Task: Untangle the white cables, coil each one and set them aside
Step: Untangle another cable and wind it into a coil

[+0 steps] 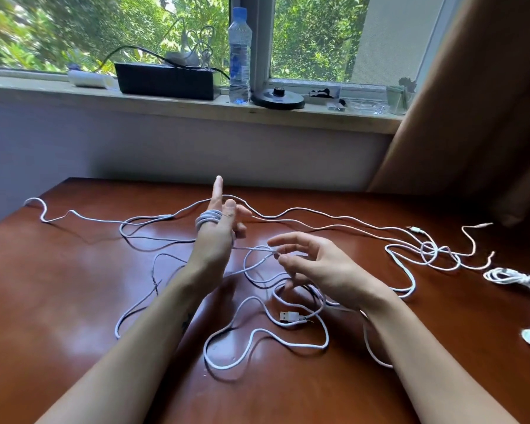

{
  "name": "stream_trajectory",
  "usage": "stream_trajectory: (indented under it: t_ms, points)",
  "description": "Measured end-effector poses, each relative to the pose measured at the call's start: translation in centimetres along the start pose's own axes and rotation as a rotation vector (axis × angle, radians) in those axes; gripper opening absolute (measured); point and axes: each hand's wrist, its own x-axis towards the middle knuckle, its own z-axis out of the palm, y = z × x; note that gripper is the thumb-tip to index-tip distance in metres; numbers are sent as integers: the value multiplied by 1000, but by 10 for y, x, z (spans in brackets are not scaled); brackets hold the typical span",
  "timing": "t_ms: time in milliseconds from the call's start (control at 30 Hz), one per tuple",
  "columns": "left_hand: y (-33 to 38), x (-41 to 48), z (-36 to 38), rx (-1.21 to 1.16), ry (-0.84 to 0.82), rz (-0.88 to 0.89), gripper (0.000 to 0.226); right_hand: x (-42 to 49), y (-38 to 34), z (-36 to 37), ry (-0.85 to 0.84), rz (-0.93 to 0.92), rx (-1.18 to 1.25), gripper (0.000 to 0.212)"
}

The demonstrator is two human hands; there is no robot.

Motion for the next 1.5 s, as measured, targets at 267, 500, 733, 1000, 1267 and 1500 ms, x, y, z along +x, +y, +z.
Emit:
stream_trajectory:
  t_ms: [267, 500, 733, 1000, 1267, 1500]
  points:
    - [-8, -8, 5, 304, -89, 194, 64, 6, 10, -8, 251, -117, -704, 12]
    - [-13, -12, 2, 438, -116, 165, 71, 3, 4, -2, 221, -188, -488, 19]
    - [-14, -10, -4, 564, -123, 147, 65, 6, 5, -2, 347, -343, -523, 12]
    - [-22, -8, -7, 538, -168, 68, 75, 7, 8, -6, 567, -375, -722, 16]
    - [-16, -14, -4, 665, -266, 120, 60, 9, 12, -7, 625, -369, -713, 35]
    - [-12, -15, -5, 770, -151, 176, 22, 11, 13, -4, 451, -488, -630, 4]
